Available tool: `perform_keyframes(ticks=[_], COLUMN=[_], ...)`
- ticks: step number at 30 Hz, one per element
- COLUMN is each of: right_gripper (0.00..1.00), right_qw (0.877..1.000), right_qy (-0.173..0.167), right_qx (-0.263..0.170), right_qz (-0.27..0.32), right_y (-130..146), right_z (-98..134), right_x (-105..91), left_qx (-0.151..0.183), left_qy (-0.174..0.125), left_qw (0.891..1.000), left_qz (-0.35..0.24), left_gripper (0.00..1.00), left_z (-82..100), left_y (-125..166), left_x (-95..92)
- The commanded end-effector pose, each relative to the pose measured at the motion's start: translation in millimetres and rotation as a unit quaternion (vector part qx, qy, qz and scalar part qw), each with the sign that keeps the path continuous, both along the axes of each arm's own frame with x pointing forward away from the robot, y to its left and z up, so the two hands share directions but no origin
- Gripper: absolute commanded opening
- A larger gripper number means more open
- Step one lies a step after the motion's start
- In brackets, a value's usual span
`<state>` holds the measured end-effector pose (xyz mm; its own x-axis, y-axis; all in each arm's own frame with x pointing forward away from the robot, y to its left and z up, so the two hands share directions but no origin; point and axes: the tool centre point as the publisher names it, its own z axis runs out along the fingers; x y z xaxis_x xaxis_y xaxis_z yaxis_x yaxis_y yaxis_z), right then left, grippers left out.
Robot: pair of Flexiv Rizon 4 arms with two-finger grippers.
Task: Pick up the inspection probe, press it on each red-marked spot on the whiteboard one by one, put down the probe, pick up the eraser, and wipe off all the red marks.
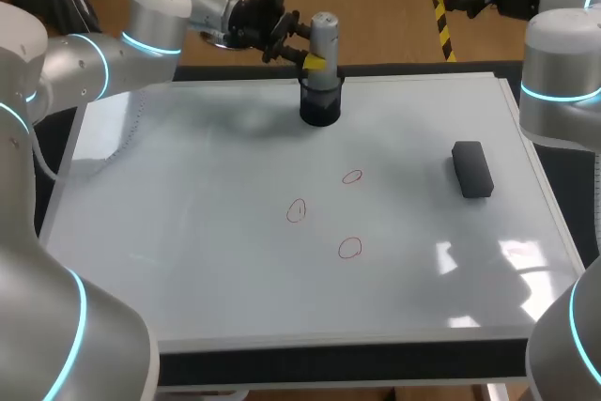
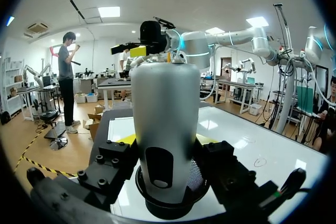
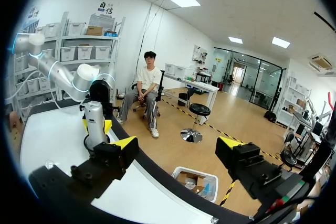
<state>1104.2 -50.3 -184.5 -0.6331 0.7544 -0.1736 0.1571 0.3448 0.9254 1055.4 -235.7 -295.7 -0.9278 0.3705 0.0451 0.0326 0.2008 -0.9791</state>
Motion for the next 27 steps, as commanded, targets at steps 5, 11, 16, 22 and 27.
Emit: perform_keyframes(ticks=[5,11,16,22,27], right_gripper=[1.0,1.0,1.0,1.0,1.0], right_qw=[1.0,1.0,1.0,1.0,1.0], right_qy=[0.0,0.0,0.0,0.0,0.0], right_qx=[0.0,0.0,0.0,0.0,0.0], right_qz=[0.0,0.0,0.0,0.0,0.0], right_y=[0.0,0.0,0.0,0.0,0.0], right_z=[0.0,0.0,0.0,0.0,0.0], right_x=[0.0,0.0,0.0,0.0,0.0], left_qx=[0.01,0.012,0.014,0.015,0.011], left_qy=[0.013,0.009,0.002,-0.005,-0.01], left_qw=[0.999,1.0,1.0,0.999,0.998], left_qz=[-0.05,-0.02,0.013,0.042,0.057], left_gripper=[0.0,0.0,0.0,0.0,0.0], left_z=[16.5,22.8,27.5,34.9,41.3], left_y=[2.4,3.8,6.2,6.5,4.8], left_x=[-1.0,-5.3,-7.6,-11.6,-16.9])
